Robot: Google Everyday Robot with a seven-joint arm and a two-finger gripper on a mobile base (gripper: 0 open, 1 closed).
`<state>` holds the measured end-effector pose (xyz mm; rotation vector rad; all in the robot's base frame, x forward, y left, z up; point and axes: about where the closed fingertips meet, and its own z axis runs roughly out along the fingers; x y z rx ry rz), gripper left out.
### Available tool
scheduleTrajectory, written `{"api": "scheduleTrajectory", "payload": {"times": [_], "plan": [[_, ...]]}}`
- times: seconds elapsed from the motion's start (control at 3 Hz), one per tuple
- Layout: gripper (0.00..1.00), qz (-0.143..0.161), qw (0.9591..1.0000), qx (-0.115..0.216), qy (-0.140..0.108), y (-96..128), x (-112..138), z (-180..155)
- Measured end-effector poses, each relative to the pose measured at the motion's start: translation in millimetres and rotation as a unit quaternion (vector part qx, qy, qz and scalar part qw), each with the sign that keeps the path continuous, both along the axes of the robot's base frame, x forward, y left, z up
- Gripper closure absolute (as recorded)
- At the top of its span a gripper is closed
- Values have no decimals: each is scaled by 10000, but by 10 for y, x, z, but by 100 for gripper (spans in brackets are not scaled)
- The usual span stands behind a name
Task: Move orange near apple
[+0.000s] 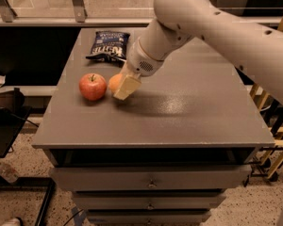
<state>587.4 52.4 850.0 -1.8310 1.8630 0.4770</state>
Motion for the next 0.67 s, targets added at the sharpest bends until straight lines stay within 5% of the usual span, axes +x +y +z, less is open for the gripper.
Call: {"api": "scheduleTrajectory", "payload": {"times": [0.33,0.67], "plan": [[100,127,9999,-20,99,120,-40,-44],[81,138,9998,-23,106,130,-46,-53]]}}
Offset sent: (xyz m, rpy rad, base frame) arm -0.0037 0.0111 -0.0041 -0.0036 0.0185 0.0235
